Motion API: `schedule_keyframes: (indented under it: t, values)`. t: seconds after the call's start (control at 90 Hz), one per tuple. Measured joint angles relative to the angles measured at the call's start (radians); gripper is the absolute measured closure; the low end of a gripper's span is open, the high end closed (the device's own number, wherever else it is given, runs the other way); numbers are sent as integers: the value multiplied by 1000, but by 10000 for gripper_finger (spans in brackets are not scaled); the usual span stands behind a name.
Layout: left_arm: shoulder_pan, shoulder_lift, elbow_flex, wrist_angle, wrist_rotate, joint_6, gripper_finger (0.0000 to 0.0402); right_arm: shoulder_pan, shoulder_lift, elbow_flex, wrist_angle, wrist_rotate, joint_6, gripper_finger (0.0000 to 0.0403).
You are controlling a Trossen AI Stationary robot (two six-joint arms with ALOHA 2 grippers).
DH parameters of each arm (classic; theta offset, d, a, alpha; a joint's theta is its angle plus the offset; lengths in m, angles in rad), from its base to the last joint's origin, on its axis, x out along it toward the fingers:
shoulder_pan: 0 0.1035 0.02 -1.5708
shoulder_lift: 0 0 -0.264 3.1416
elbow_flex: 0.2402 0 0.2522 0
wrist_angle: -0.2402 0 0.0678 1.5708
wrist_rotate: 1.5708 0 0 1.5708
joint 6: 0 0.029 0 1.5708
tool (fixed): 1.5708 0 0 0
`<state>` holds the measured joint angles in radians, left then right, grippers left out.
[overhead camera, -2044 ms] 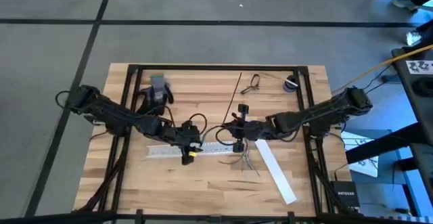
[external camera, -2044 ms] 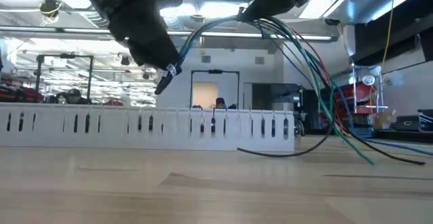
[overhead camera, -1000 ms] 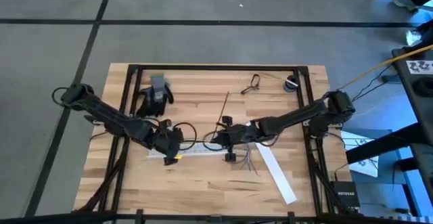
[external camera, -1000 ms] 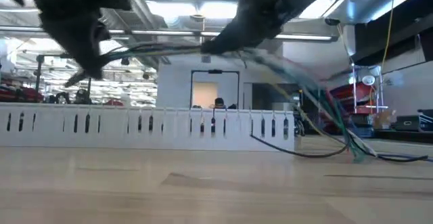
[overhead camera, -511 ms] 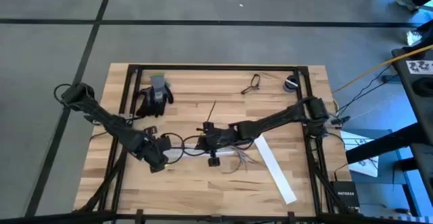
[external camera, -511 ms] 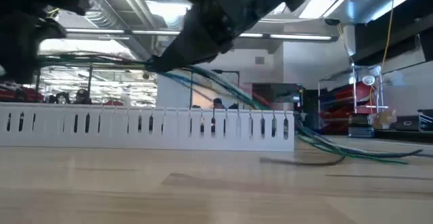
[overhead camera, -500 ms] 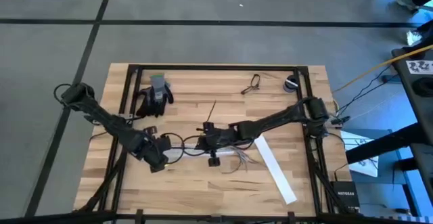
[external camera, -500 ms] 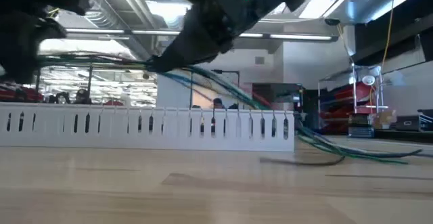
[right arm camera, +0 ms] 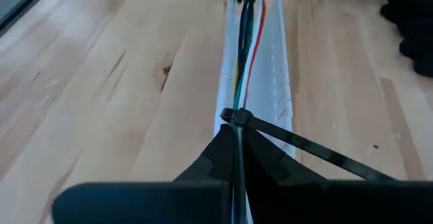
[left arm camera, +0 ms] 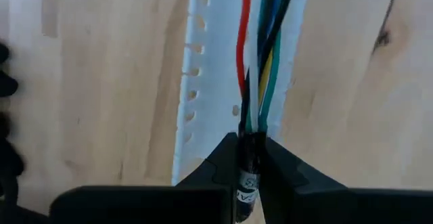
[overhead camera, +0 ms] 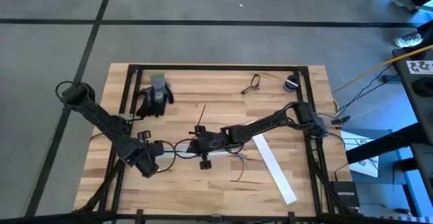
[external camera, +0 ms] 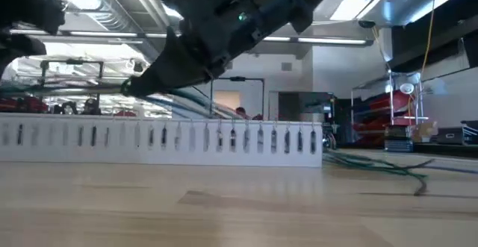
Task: Ziptie cables
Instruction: Put the cable wires in the white cable duct, then close the cable duct
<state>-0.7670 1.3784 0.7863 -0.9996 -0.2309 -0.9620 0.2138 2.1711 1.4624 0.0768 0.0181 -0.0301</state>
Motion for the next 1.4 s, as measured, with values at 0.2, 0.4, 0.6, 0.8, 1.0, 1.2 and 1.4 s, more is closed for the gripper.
schedule_keyframes:
  t: [0.2,0.4,0.6,0.8,1.0,1.2,1.4]
  values:
    - [0,1,-7,5,47,16,375,2,21,-4,-16,-3,1,370]
    - [2,2,-18,27,61,2,311,2,18,-4,-34,26,0,298]
    - [29,-5,33,-63,164,47,250,0,-5,71,-211,31,-21,245]
    - [40,-36,49,21,36,58,232,2,-130,103,-487,26,-54,237]
    - [40,-38,15,166,-128,92,240,3,-360,-97,-649,197,10,237]
    - [72,-38,-27,349,-288,195,246,2,-634,-507,-273,240,109,237]
    - [161,-38,-102,541,-328,291,247,1,-653,-771,261,237,63,237]
